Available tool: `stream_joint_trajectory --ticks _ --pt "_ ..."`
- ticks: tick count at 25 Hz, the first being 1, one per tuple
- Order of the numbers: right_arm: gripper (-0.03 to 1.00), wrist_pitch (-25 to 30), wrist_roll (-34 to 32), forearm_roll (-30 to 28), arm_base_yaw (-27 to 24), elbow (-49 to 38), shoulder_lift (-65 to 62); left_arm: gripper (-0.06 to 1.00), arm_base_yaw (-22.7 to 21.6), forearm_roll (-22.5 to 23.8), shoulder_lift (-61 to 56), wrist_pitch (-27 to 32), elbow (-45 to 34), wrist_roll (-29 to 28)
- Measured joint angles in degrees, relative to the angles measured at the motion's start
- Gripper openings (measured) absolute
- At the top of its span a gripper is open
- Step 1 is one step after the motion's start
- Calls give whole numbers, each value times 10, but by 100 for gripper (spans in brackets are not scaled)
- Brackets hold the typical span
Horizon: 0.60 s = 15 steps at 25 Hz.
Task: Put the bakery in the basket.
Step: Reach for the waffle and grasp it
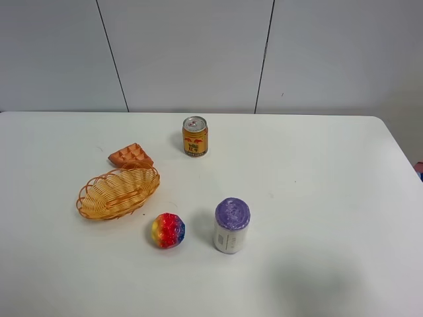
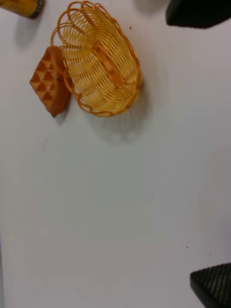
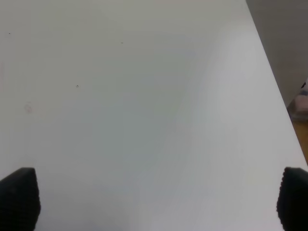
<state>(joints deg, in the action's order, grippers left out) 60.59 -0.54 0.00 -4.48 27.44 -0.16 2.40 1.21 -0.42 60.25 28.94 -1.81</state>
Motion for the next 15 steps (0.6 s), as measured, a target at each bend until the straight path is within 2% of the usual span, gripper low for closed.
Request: stream_joint_trajectory --ticks 15 --pt "99 0 0 0 0 0 0 100 0 1 0 0 0 1"
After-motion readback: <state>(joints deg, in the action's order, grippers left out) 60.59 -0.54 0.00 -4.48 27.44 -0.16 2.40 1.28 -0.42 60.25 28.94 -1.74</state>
